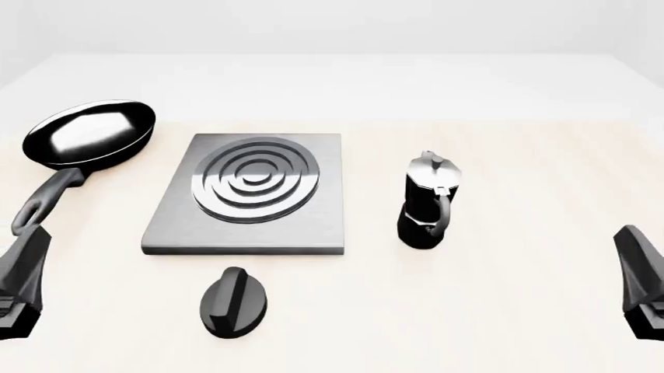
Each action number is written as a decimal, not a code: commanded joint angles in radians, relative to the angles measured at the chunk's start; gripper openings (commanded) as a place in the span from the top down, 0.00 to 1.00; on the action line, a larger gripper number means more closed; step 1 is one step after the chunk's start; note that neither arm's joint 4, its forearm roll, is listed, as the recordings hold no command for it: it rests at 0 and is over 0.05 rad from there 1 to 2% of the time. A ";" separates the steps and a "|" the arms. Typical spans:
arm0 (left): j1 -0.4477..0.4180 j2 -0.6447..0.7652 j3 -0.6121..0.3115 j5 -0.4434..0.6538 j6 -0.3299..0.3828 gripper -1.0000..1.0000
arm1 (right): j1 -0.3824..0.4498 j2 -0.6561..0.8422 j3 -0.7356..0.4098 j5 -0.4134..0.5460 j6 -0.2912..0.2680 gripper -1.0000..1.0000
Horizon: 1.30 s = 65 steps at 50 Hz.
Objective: Turn on the stove.
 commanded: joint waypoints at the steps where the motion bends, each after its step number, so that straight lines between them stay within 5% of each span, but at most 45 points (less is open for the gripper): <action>1: -0.028 0.033 -0.038 0.032 0.000 0.00 | -0.012 0.006 -0.001 -0.014 0.028 0.00; 11: -0.194 0.298 -0.173 -0.003 -0.018 0.00 | -0.002 0.028 0.000 -0.026 0.014 0.00; 18: -0.252 0.439 -0.180 -0.065 -0.025 0.00 | -0.001 0.036 0.000 -0.032 0.014 0.00; 19: -0.290 0.558 -0.187 -0.106 -0.027 0.00 | -0.001 0.040 0.001 -0.033 0.014 0.00; 29: -0.392 0.667 -0.225 -0.110 -0.049 0.00 | -0.005 0.023 0.000 -0.022 0.013 0.00; 45: -0.441 0.840 -0.263 -0.205 -0.042 0.00 | -0.008 0.013 0.000 -0.015 0.021 0.00; 65: -0.514 1.036 -0.267 -0.295 -0.118 0.00 | -0.012 0.011 0.000 -0.021 0.038 0.00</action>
